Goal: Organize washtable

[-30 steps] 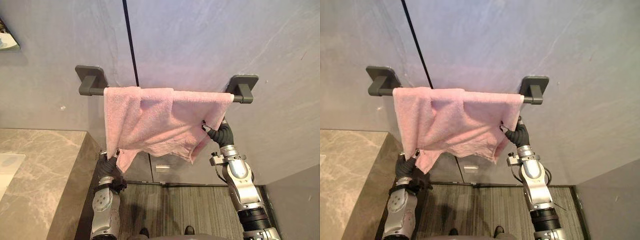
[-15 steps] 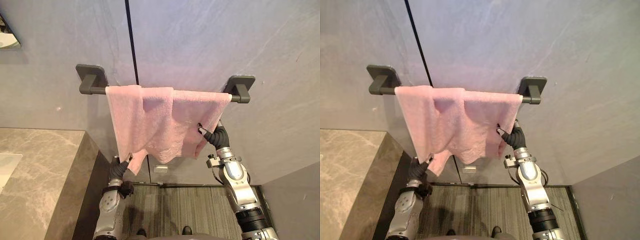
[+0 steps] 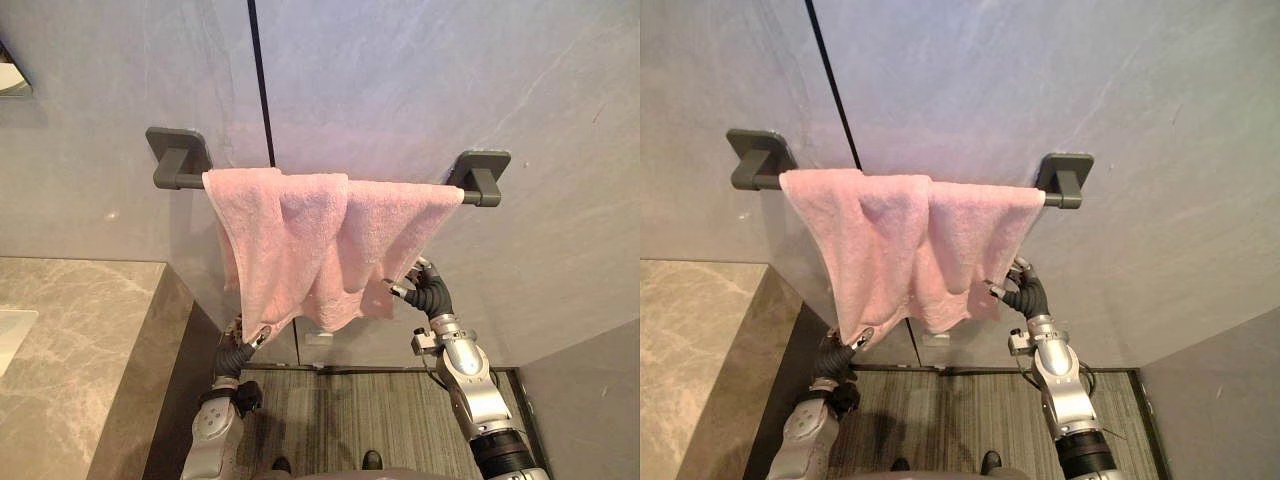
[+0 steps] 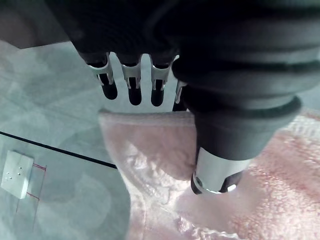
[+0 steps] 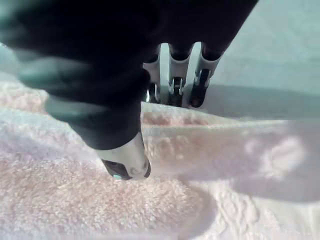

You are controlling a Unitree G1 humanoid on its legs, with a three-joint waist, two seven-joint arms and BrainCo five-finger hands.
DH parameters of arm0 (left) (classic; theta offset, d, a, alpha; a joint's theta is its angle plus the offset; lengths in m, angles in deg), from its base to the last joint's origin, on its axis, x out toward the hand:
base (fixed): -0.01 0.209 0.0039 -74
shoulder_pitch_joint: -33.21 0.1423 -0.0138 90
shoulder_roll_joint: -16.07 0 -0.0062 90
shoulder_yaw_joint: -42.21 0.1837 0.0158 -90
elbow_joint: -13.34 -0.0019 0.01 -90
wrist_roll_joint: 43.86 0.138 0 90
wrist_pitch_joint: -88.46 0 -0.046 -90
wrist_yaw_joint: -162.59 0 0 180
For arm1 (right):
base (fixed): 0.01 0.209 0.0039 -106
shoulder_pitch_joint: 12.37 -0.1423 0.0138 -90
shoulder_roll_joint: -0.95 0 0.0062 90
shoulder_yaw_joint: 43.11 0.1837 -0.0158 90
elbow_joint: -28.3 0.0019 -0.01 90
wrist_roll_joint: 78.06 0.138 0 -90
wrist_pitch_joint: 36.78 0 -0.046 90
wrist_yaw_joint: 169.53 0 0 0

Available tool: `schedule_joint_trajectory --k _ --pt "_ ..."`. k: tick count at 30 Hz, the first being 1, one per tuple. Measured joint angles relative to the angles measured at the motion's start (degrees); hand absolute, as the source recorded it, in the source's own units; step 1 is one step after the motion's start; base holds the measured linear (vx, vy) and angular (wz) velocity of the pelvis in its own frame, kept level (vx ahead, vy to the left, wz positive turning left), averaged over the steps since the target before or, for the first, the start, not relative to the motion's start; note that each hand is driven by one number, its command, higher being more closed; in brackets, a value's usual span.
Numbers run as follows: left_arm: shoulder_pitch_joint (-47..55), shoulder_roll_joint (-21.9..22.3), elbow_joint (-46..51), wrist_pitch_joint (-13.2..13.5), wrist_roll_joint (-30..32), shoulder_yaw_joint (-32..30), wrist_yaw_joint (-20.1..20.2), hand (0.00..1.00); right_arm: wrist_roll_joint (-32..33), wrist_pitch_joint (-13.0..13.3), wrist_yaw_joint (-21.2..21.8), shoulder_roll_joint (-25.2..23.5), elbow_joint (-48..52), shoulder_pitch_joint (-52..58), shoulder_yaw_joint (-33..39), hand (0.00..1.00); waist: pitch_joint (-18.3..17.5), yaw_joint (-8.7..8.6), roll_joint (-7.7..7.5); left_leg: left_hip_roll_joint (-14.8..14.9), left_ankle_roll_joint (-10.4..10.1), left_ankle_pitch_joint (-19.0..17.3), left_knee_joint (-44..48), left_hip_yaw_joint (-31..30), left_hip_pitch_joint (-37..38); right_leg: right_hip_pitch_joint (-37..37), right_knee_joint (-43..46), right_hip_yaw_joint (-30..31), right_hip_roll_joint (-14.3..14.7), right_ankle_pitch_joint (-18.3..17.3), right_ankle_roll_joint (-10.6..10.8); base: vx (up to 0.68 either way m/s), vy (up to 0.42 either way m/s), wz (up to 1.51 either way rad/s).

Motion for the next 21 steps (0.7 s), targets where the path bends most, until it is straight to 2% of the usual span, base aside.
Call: schedule_joint_trajectory --k 14,21 --pt "1.24 0.29 1.31 -0.03 -0.11 -1.12 -0.05 0.0 0.26 -0.03 -0.31 -1.26 0.01 2.69 2.1 0.0 0.04 0.1 0.08 -0.08 0.0 0.01 0.11 -0.16 -0.11 0.63 -1.16 -0.08 -0.03 0.53 0.08 -0.04 -0.017 0.01" --pt "3.37 2.57 14.19 0.26 -1.29 -10.32 -0.26 0.0 1.24 -0.5 -2.03 -2.47 1.44 6.34 12.83 0.0 0.53 0.08 0.91 -0.08 -0.01 -0.03 0.04 -0.21 0.12 0.61 -0.38 -0.03 -0.11 0.14 0.16 -0.05 -0.015 0.0"
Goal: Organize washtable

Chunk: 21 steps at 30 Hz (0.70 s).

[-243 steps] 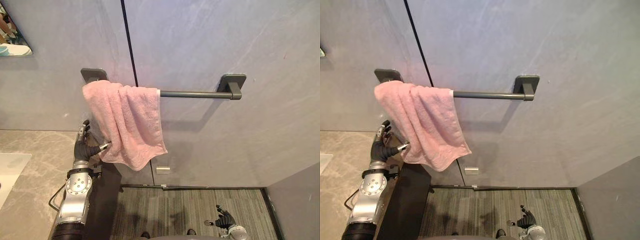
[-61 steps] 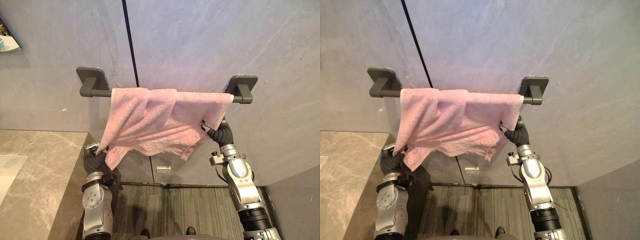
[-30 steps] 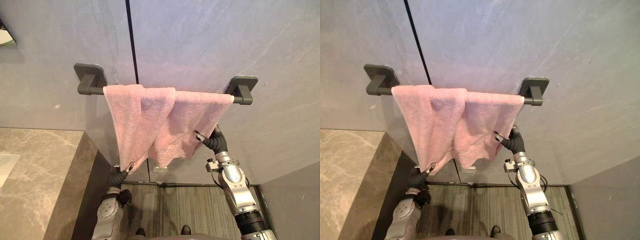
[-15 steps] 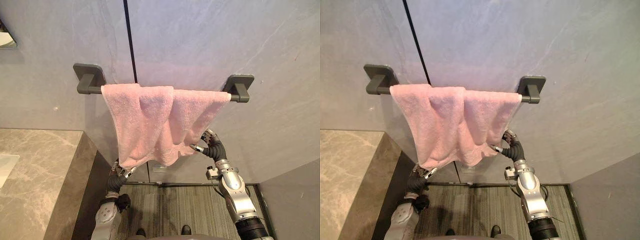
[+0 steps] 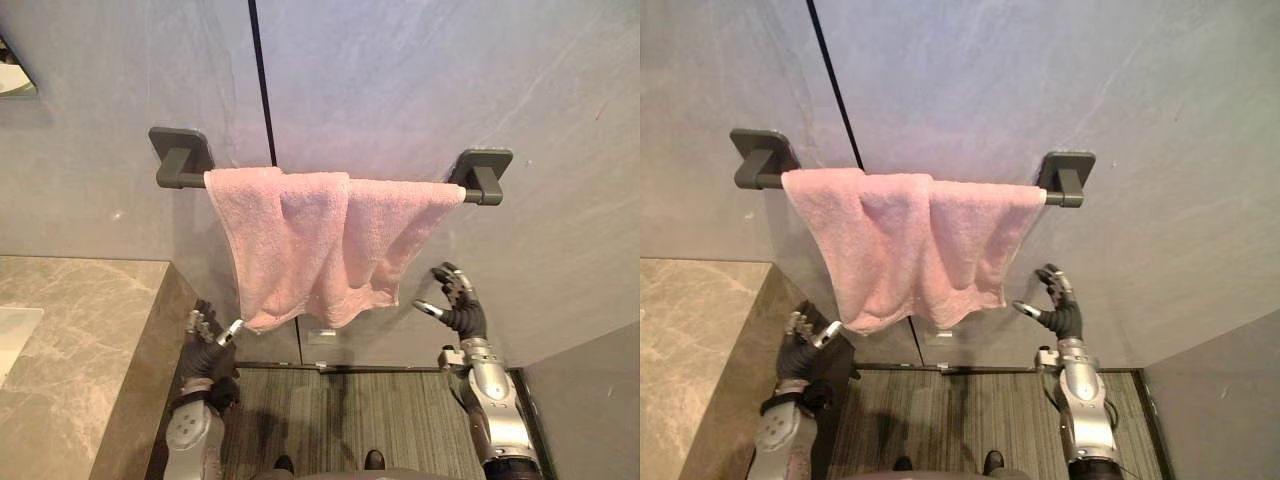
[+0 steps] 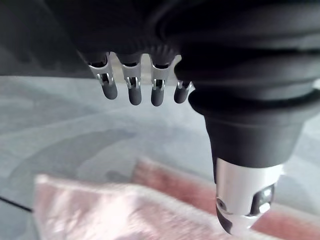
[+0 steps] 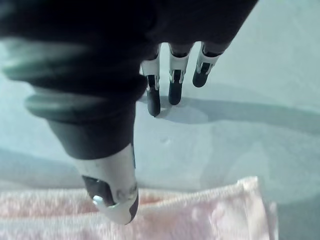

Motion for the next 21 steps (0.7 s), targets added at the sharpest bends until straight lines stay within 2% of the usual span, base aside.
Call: schedule_joint_trajectory --k 9,11,14,17,21 --pt "0.09 1.67 15.19 1.87 -1.2 -3.92 -0.06 0.0 -0.23 -0.13 -1.88 -0.16 8.47 1.01 7.91 0.0 0.31 -0.15 0.57 0.01 -0.02 -0.02 -0.01 0.37 0.35 0.0 0.02 0.38 0.01 0.0 0.0 0.0 0.0 -0.01" --pt "0.05 1.62 20.66 2.66 -1.18 -5.04 -0.29 0.0 -0.55 -0.13 -2.21 -0.14 13.17 1.01 9.43 0.0 0.37 -0.32 0.66 0.01 -0.03 -0.03 -0.01 0.56 0.47 0.01 0.06 0.54 0.01 0.0 0.01 0.0 0.0 -0.04" --pt "-0.21 1.47 28.6 5.12 -1.09 -5.25 -1.03 0.0 -0.97 1.12 -3.25 0.0 21.81 0.34 10.88 0.0 0.38 -0.5 0.71 0.03 -0.02 -0.05 -0.01 0.89 0.83 0.18 0.15 0.78 0.01 0.0 0.01 0.0 0.0 -0.05" --pt "-0.55 1.35 33.66 6.03 -1.02 -4.96 -1.19 0.0 -1.14 2.53 -3.36 0.15 27.75 -1.25 10.46 0.0 0.38 -1.43 0.73 0.04 -0.02 -0.05 0.03 0.96 0.97 0.21 0.3 0.85 0.01 0.01 0.01 -0.02 -0.005 -0.01" --pt "-1.15 -0.67 42.98 7.97 -0.92 -1.05 -1.76 0.0 2.19 6.59 -2.8 0.49 36.58 -5.78 6.39 0.0 0.38 -1.69 0.87 0.11 -0.01 -0.09 0.08 1.95 1.71 0.18 0.9 1.87 0.13 0.0 0.01 -0.05 -0.013 -0.11"
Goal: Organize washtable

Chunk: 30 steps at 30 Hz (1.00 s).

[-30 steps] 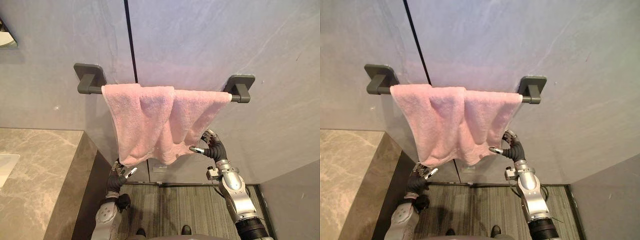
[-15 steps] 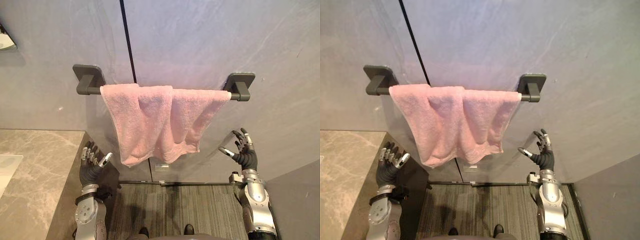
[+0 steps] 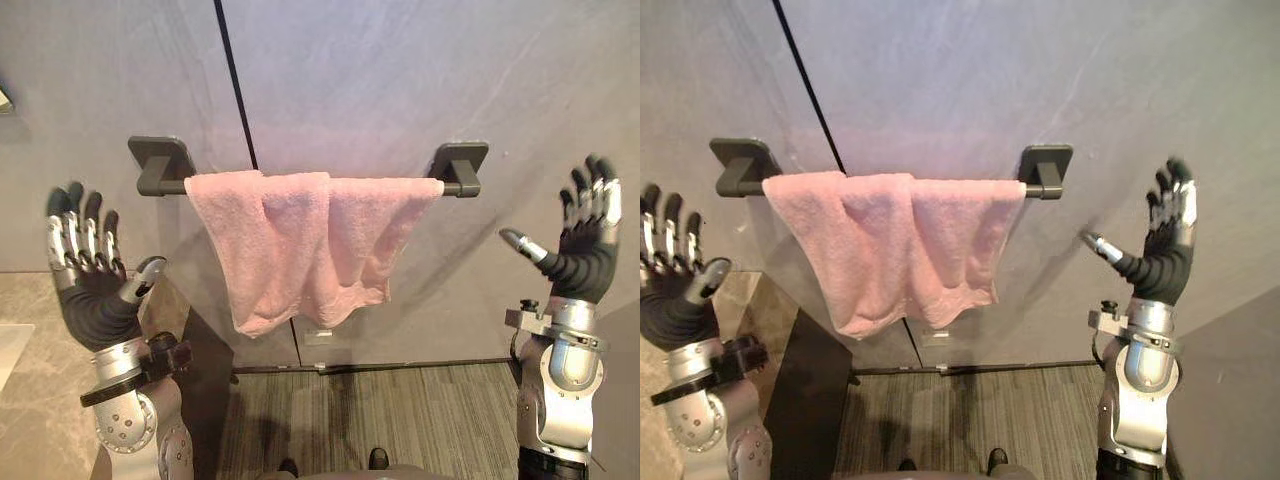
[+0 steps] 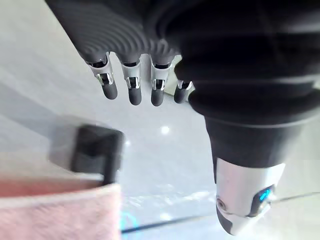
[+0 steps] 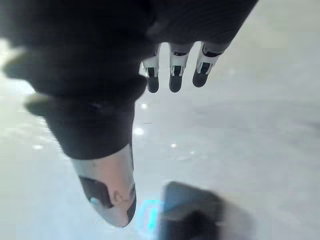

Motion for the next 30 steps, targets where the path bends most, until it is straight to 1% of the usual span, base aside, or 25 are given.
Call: schedule_joint_trajectory --k 1,2,3,4,5,7,8,9,11,12,15,16,18,20,22,25,30 --pt "-0.72 -0.88 1.28 0.88 -0.12 1.41 0.1 0.0 1.58 1.05 0.24 0.19 1.54 -1.14 -2.1 0.0 -0.06 0.0 0.13 0.0 0.01 -0.01 0.0 0.25 0.15 0.01 0.11 0.21 0.0 0.01 0.0 -0.07 -0.015 -0.12" --pt "-1.14 -1.25 2.04 1.1 -0.14 2.28 0.22 0.0 2.39 1.29 0.74 0.35 2.36 -1.79 -3.62 0.0 -0.12 -0.05 0.22 -0.01 0.01 -0.01 0.0 0.31 0.2 0.01 0.17 0.28 -0.01 0.01 0.01 -0.06 -0.011 -0.08" --pt "-2.19 -2.31 3.24 1.92 -0.57 4.56 0.96 0.0 4.63 2.73 2.25 1.0 3.18 -3.01 -6.9 0.0 -0.21 -0.11 0.36 -0.04 0.02 -0.01 0.05 0.46 0.29 0.01 0.24 0.44 -0.03 0.04 0.01 -0.06 -0.011 -0.05" --pt "-2.76 -3.1 3.92 2.15 -1.06 6.51 1.41 0.0 5.95 3.28 3.29 1.52 3.23 -3.75 -9.33 0.0 -0.24 -0.12 0.4 -0.04 0.02 -0.01 0.11 0.58 0.33 0.01 0.26 0.56 -0.03 0.07 0.02 -0.06 -0.012 -0.05" --pt "-3.21 -3.75 4.31 2.31 -1.86 8.35 2.2 0.0 7.18 3.32 4.1 1.98 3.24 -4.37 -11.49 0.0 -0.26 -0.12 0.43 -0.04 0.02 -0.01 0.18 0.63 0.33 0.02 0.27 0.62 -0.03 0.11 0.03 -0.06 -0.015 -0.04" --pt "-4.4 -5.65 4.34 2.67 -4.6 14.51 4.98 0.0 11.56 3.22 7.24 3.55 3.21 -5.75 -18.38 0.0 -0.32 -0.16 0.54 -0.03 0.02 -0.01 0.36 0.7 0.3 0.02 0.27 0.72 0.0 0.19 0.03 -0.05 -0.018 -0.02" --pt "-4.46 -6.05 4.31 2.66 -4.97 15.94 5.71 0.0 12.37 3.2 7.93 3.95 3.2 -6.06 -19.87 0.0 -0.33 -0.18 0.57 -0.03 0.02 -0.01 0.39 0.73 0.3 0.02 0.26 0.74 0.01 0.21 0.03 -0.05 -0.023 -0.01" --pt "-4.74 -7.09 3.98 2.65 -5.59 18.83 6.86 0.0 13.8 3.18 9.62 5.14 3.18 -6.46 -22.6 0.0 -0.35 -0.15 0.59 -0.03 0.02 -0.01 0.43 0.74 0.3 0.04 0.27 0.75 0.01 0.24 0.03 -0.04 -0.018 0.0" --pt "-5.79 -8.65 2.56 2.59 -6.88 22.76 8.81 0.0 16.18 2.84 11.87 7.24 2.68 -7.01 -25.99 0.0 -0.35 -0.07 0.59 -0.06 0.03 -0.01 0.48 0.77 0.3 0.06 0.27 0.77 -0.01 0.33 0.05 -0.02 -0.01 0.0" --pt "-6.21 -9.12 1.81 2.54 -7.5 23.71 9.6 0.0 16.84 2.76 12.63 7.79 2.55 -7.17 -26.74 0.0 -0.36 -0.06 0.6 -0.07 0.03 -0.01 0.5 0.79 0.31 0.06 0.27 0.8 -0.01 0.37 0.06 -0.04 -0.013 -0.03" --pt "-7.74 -11.66 -3.69 0.69 -12.0 28.73 13.64 0.0 20.36 1.29 16.16 10.88 0.19 -8.32 -30.82 0.0 -0.37 -0.33 0.59 -0.09 0.03 0.0 0.64 1.03 0.36 0.06 0.27 1.1 -0.02 0.55 0.1 -0.05 -0.015 -0.04" --pt "-7.95 -12.15 -4.58 0.49 -12.6 29.48 14.15 0.0 20.95 0.92 16.41 11.44 -0.43 -8.36 -31.46 0.0 -0.37 -0.38 0.59 -0.09 0.03 0.0 0.66 1.05 0.35 0.06 0.27 1.13 -0.02 0.57 0.1 -0.05 -0.017 -0.03" --pt "-8.22 -14.21 -7.55 -1.45 -15.3 32.39 16.85 0.0 24.7 -1.09 18.81 13.96 -4.04 -8.37 -34.96 0.0 -0.38 -0.61 0.62 -0.08 0.03 0.0 0.71 1.31 0.36 -0.03 0.23 1.45 0.03 0.7 0.1 -0.05 -0.019 -0.06" --pt "-8.35 -15.55 -9.57 -2.1 -15.97 33.43 18.2 0.0 26.92 -2.54 20.11 15.71 -6.41 -8.35 -37.01 0.0 -0.43 -0.66 0.7 -0.06 0.03 0.0 0.71 1.72 0.35 -0.21 0.14 1.83 0.08 0.89 0.07 -0.05 -0.017 -0.09" --pt "-8.38 -16.63 -11.46 -2.49 -16.63 33.77 18.39 0.0 28.27 -3.39 20.35 17.14 -8.08 -8.35 -37.88 0.0 -0.51 -0.74 0.76 -0.08 0.03 0.0 0.71 1.86 0.3 -0.34 0.11 1.98 0.08 0.97 0.08 -0.04 -0.014 -0.06" --pt "-8.35 -18.47 -13.88 -3.23 -16.92 33.91 18.51 0.0 29.25 -3.86 21.26 19.29 -10.93 -8.35 -39.09 0.0 -0.72 -0.73 1.0 -0.07 0.03 -0.01 0.7 2.59 -0.03 -1.03 -0.09 2.74 0.17 1.39 0.04 -0.04 -0.015 -0.12" --pt "-7.76 -18.8 -17.67 -3.68 -15.89 34.25 18.36 0.0 28.24 -4.43 21.27 20.38 -15.44 -8.35 -40.79 0.0 -1.33 -0.95 1.53 -0.12 0.06 -0.02 0.7 2.98 -0.39 -1.15 -1.14 3.13 0.17 2.08 0.1 -0.03 -0.013 -0.06"
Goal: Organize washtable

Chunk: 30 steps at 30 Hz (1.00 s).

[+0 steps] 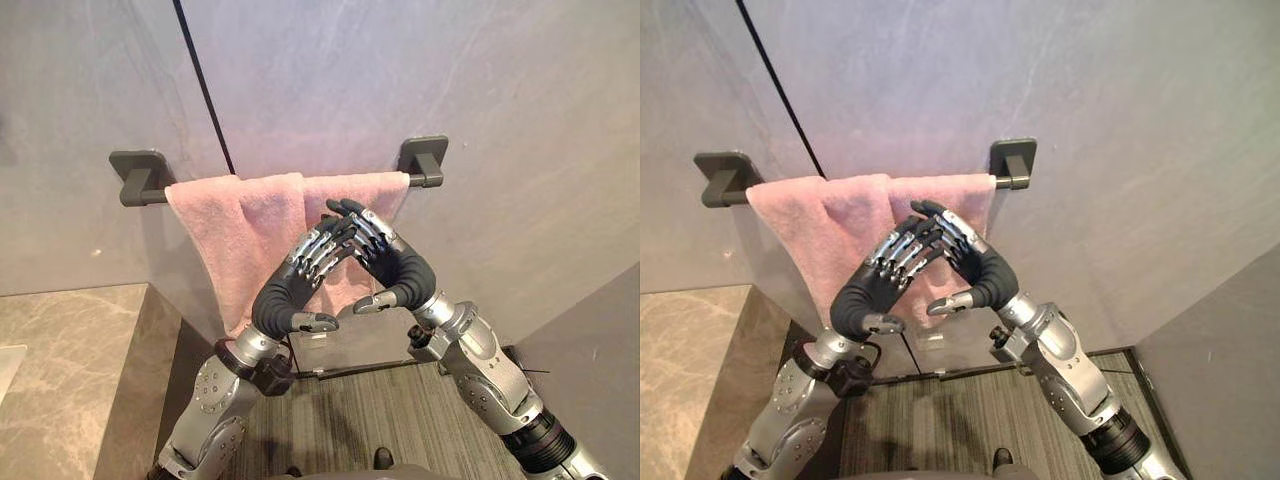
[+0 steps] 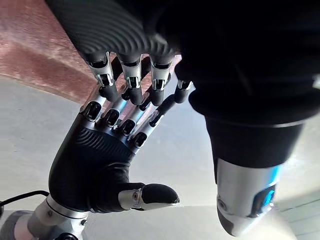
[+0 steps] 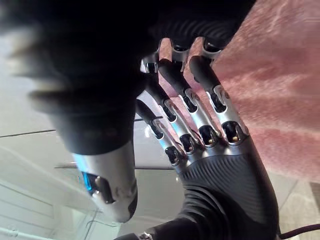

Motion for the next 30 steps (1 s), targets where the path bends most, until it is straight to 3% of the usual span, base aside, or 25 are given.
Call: schedule_joint_trajectory --k 10,22,30 --pt "0.65 1.72 -5.66 -2.34 5.24 -0.47 -1.78 0.0 -10.4 -1.4 -0.5 0.21 -6.64 0.02 -0.97 0.0 -0.61 -0.19 0.11 -0.01 0.01 0.03 0.1 -0.54 -0.86 -0.06 -0.91 -0.54 -0.03 0.45 0.01 -0.03 -0.02 0.02" --pt "0.66 7.03 -10.32 -3.9 15.02 -7.61 -5.9 0.0 -18.56 -1.34 -0.67 -6.2 -12.29 1.04 -0.78 0.0 -1.63 0.0 0.38 -0.02 0.02 0.11 0.1 -1.36 -1.38 -0.08 -1.06 -1.48 -0.12 0.44 0.01 -0.03 -0.02 0.04" --pt "0.65 10.14 -12.15 -3.95 15.87 -12.49 -6.74 0.0 -22.61 -1.17 -1.67 -10.64 -13.96 2.23 0.5 0.0 -1.65 0.14 0.35 -0.03 0.0 0.22 -0.1 -1.46 -1.28 -0.05 -1.05 -1.61 -0.11 0.4 0.0 -0.02 -0.011 0.0"
